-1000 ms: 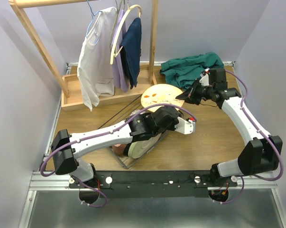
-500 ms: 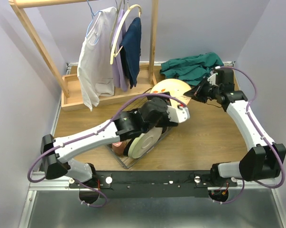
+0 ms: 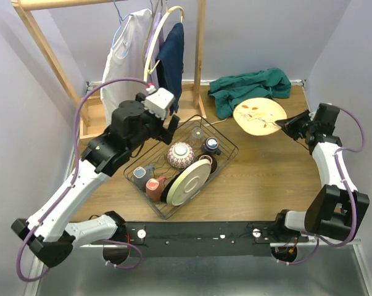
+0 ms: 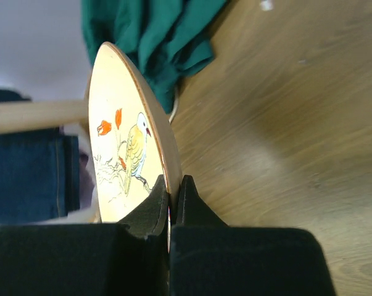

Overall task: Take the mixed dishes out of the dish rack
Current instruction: Place the plate at the center of the board, then pick up the plate from the dish rack, then place the plate at the center of the board.

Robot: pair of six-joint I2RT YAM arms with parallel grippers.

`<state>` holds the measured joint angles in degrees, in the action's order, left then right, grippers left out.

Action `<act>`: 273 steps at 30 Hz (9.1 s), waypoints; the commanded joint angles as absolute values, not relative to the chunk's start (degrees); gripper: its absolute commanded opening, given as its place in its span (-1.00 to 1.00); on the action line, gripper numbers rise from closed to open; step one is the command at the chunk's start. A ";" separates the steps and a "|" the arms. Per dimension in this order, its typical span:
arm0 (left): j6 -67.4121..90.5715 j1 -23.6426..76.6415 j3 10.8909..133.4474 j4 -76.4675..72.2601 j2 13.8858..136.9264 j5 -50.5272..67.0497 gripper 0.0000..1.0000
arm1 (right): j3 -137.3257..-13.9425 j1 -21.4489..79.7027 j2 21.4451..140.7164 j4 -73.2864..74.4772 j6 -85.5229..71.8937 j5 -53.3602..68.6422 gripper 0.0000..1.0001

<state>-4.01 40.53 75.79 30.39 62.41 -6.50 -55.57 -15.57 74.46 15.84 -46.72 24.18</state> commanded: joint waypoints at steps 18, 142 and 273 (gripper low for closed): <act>12.83 29.44 60.47 35.51 50.45 6.15 0.98 | -44.39 -24.61 90.78 -19.33 -46.06 28.83 -0.99; 4.75 40.25 58.44 42.80 64.34 29.09 -0.59 | -42.80 -19.34 64.07 16.79 -33.75 15.73 0.85; -56.79 78.93 69.26 -4.57 86.67 -37.35 0.06 | -50.71 -7.91 58.80 24.00 -46.40 38.76 -0.99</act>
<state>-59.51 78.78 69.52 -0.99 91.90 -32.88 -50.59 -8.19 60.07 25.39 -44.29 40.88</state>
